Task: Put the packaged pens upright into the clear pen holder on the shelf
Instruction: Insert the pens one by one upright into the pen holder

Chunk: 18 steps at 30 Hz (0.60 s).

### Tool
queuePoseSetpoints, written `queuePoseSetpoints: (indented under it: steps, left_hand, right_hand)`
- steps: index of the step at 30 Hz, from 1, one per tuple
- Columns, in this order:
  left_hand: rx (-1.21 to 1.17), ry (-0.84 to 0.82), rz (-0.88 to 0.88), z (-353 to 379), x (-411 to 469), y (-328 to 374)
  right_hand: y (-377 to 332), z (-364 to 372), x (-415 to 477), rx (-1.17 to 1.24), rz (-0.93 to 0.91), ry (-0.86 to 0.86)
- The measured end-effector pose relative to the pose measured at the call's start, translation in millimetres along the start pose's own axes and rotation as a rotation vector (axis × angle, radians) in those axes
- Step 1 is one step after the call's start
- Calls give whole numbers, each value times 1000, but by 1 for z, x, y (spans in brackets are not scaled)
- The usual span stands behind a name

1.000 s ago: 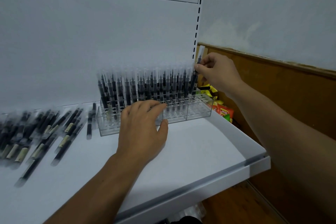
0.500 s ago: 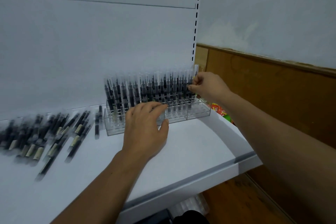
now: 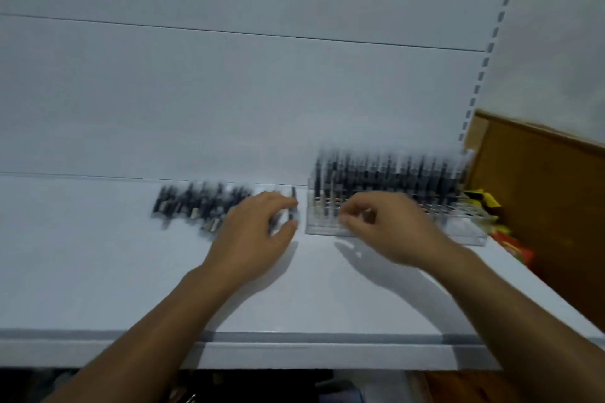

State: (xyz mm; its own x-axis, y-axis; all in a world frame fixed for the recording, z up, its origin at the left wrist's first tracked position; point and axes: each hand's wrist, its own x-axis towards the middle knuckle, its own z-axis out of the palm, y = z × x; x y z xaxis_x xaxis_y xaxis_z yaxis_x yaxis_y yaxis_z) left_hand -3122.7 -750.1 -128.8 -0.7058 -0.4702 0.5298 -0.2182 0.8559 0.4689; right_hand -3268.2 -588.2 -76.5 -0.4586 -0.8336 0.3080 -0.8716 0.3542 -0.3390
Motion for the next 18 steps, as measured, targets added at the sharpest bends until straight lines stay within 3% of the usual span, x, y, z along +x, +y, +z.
queuePoseSetpoints:
  steps: [5,11,14,18]
  left_hand:
    - [90,82,-191,-41,-30,-56]
    - [151,103,-279,-58,-30,-90]
    - [152,108,-330,-66,-12,-103]
    - [119,76,-530,-75,14,-119]
  right_hand:
    - [-54,58,38,-83,-171,-112]
    - [-91,93,85,-165,-251,-166]
    - [-95,108,96,-190,-228,-239]
    - [-86,130,100,-145,-176,-394]
